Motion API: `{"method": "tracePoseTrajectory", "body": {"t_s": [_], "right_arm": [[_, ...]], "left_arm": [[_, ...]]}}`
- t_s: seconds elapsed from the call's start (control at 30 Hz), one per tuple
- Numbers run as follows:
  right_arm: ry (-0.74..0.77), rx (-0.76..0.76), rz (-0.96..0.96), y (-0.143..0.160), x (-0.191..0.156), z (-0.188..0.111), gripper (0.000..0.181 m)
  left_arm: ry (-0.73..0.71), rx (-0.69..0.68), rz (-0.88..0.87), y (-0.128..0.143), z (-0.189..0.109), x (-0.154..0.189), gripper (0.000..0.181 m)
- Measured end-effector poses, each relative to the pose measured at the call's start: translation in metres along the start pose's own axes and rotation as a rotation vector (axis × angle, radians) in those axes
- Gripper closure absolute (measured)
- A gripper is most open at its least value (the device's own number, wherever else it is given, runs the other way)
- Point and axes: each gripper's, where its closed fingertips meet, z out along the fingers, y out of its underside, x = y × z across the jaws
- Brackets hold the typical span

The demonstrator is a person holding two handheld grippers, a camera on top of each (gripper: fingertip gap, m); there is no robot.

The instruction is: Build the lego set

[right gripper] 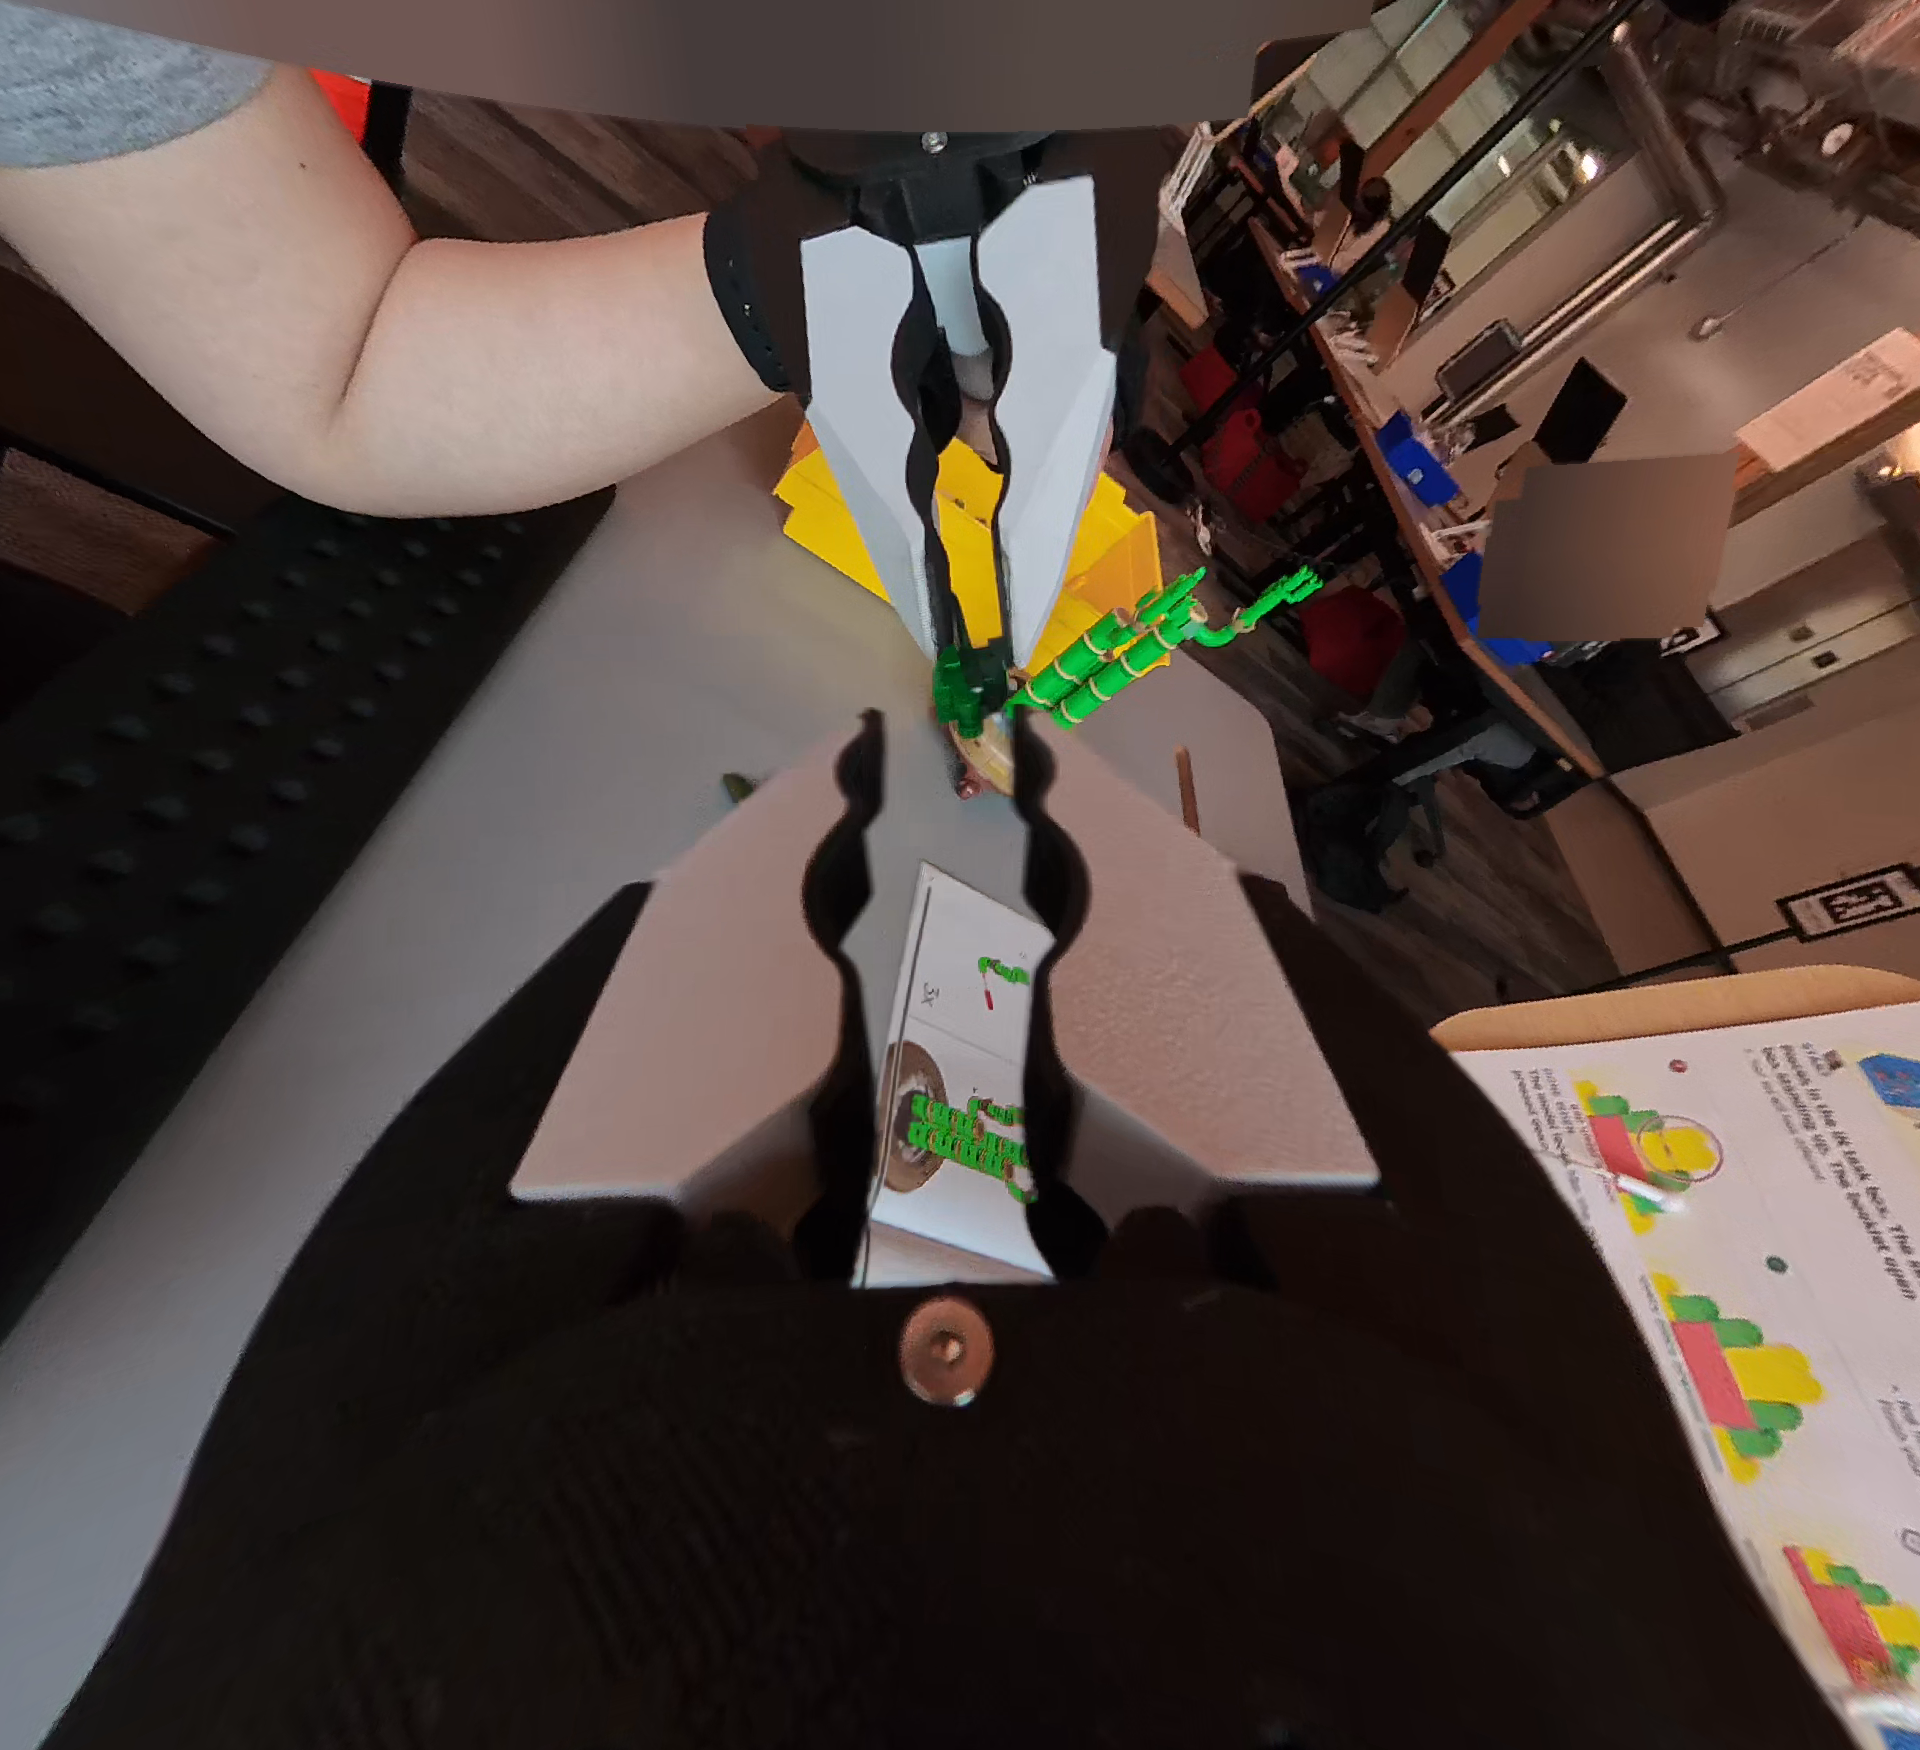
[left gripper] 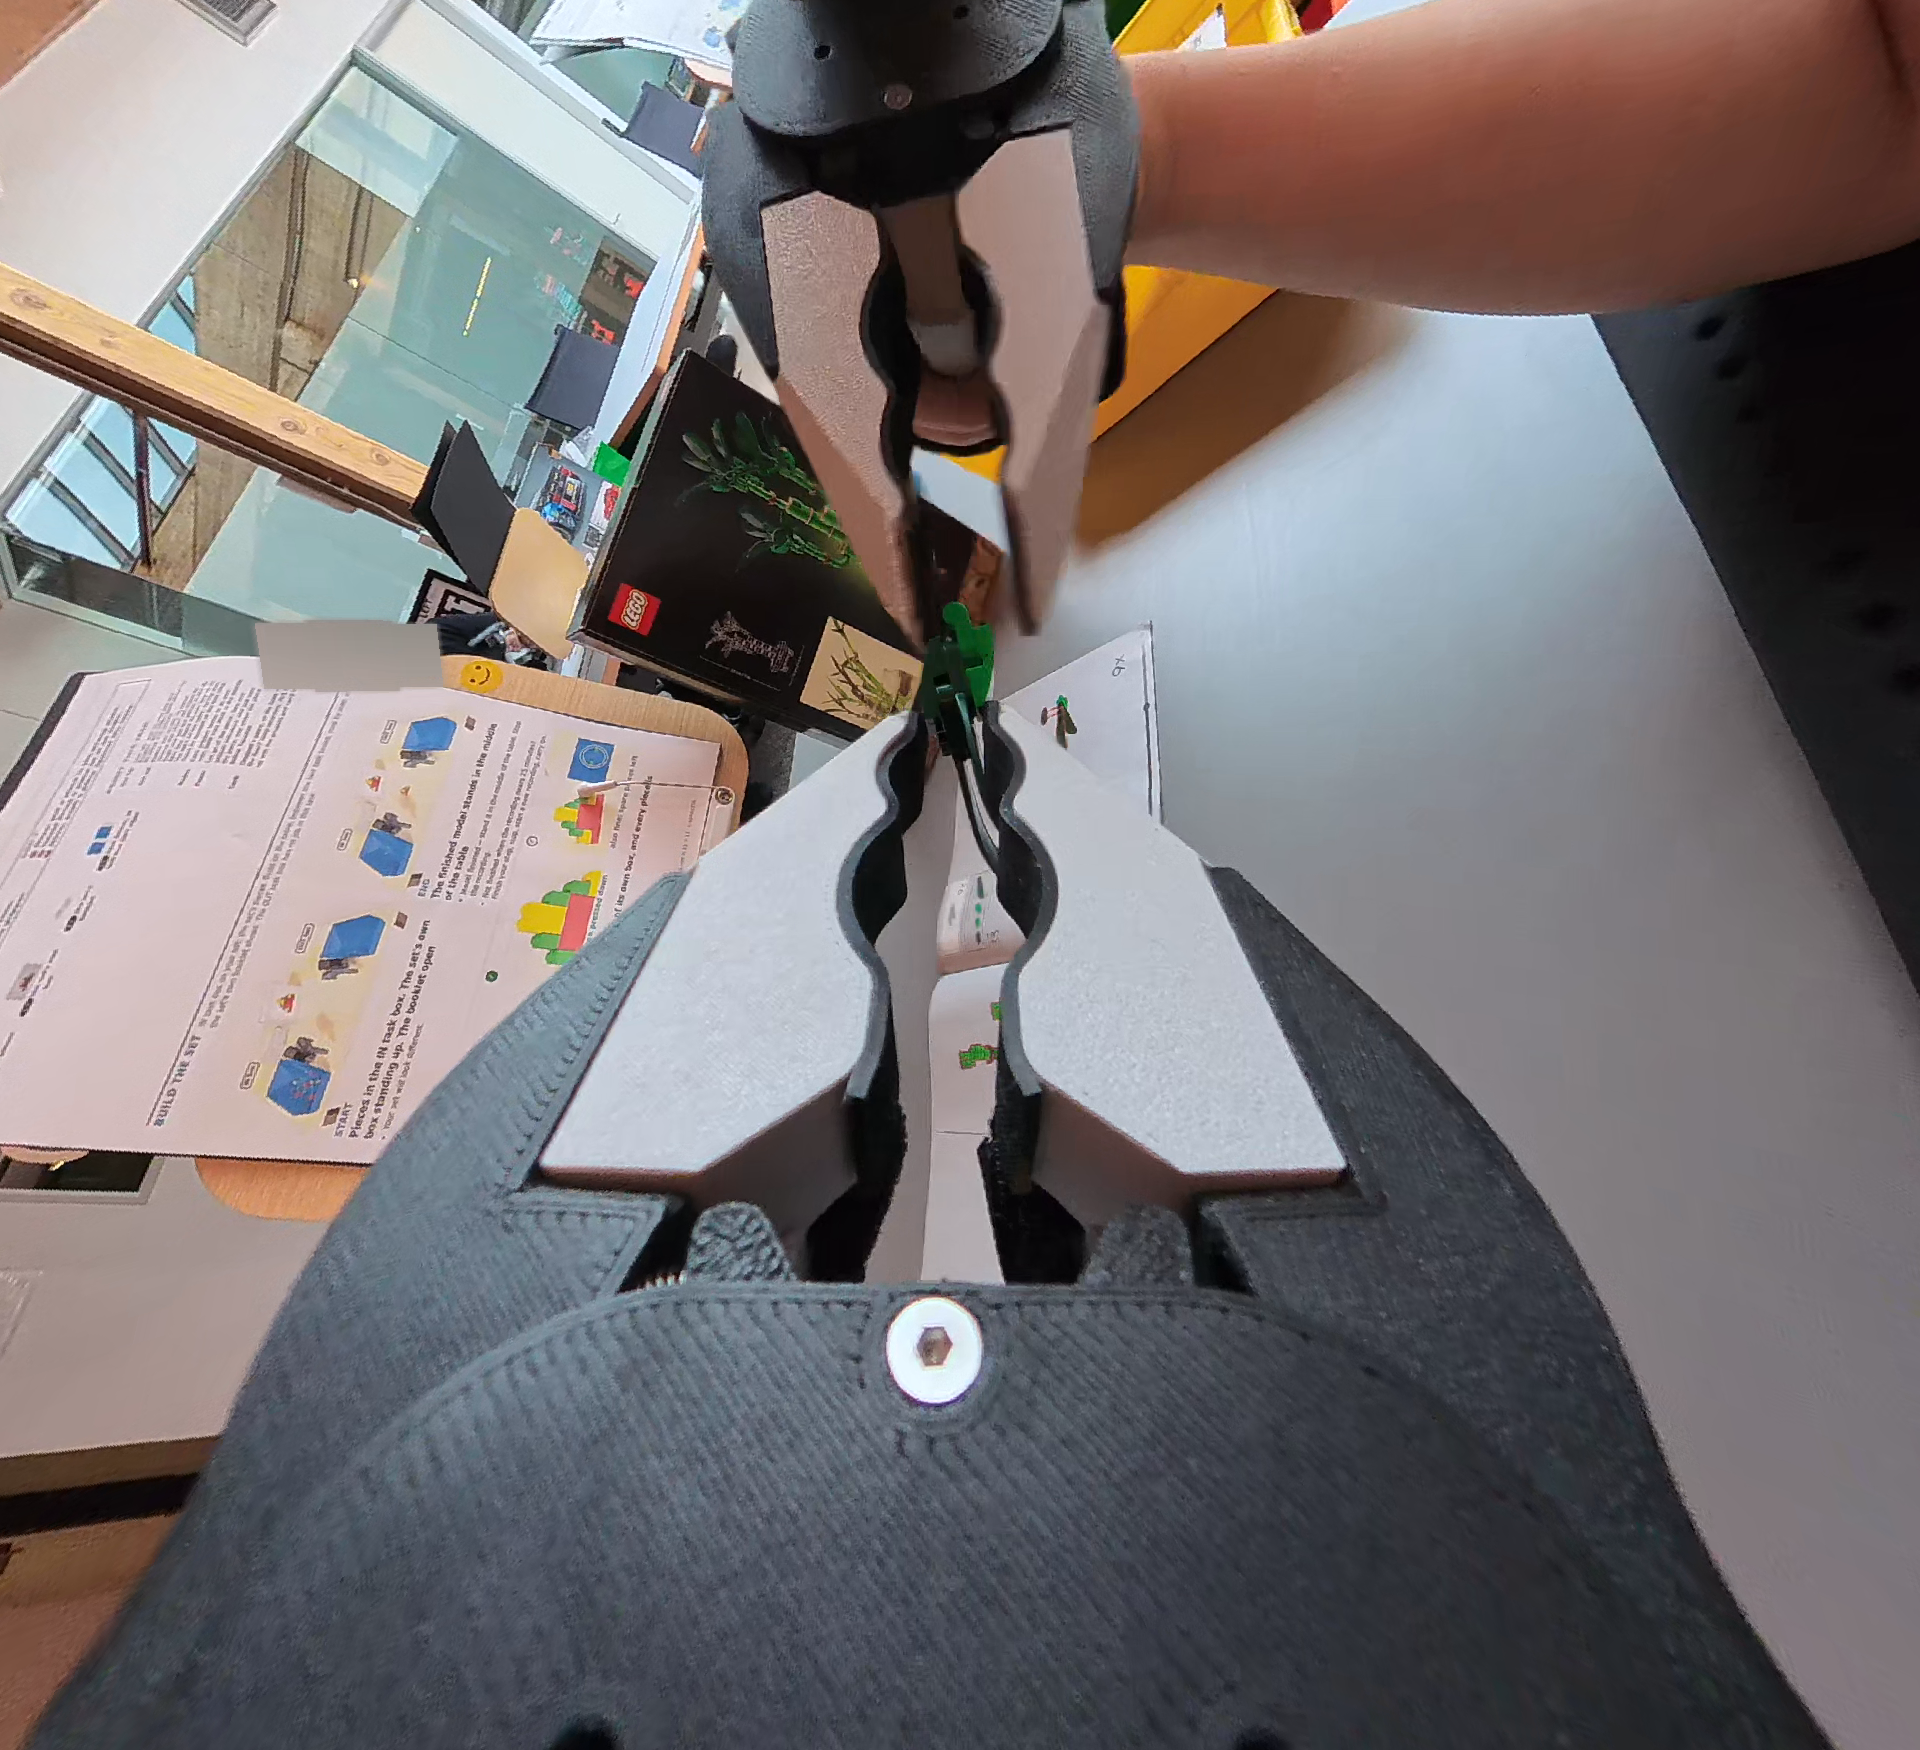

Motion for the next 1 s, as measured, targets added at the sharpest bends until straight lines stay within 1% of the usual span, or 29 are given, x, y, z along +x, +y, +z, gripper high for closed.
{"method": "tracePoseTrajectory", "body": {"t_s": [0.03,0.07,0.23,0.27,0.47,1.0], "right_arm": [[0.007,-0.018,0.012,0.0022,0.0015,0.0007,0.150],[0.016,-0.026,0.007,0.0025,0.0027,0.0011,0.150],[0.038,-0.021,-0.060,-0.0032,0.0020,0.0031,0.168],[0.040,-0.021,-0.068,-0.0038,0.0017,0.0029,0.169],[0.039,-0.027,-0.068,-0.0043,0.0013,0.0032,0.167],[0.043,-0.053,-0.089,-0.0007,0.0025,0.0049,0.171]], "left_arm": [[0.002,-0.001,0.001,0.0001,0.0004,0.0005,0.172],[0.007,-0.002,0.001,0.0001,0.0009,0.0012,0.173],[0.014,-0.005,0.001,0.0002,0.0022,0.0026,0.172],[0.012,-0.003,0.001,-0.0002,0.0020,0.0022,0.172],[0.016,0.001,0.002,-0.0011,0.0018,0.0030,0.173],[0.014,-0.009,0.001,0.0019,0.0024,0.0021,0.173]]}}
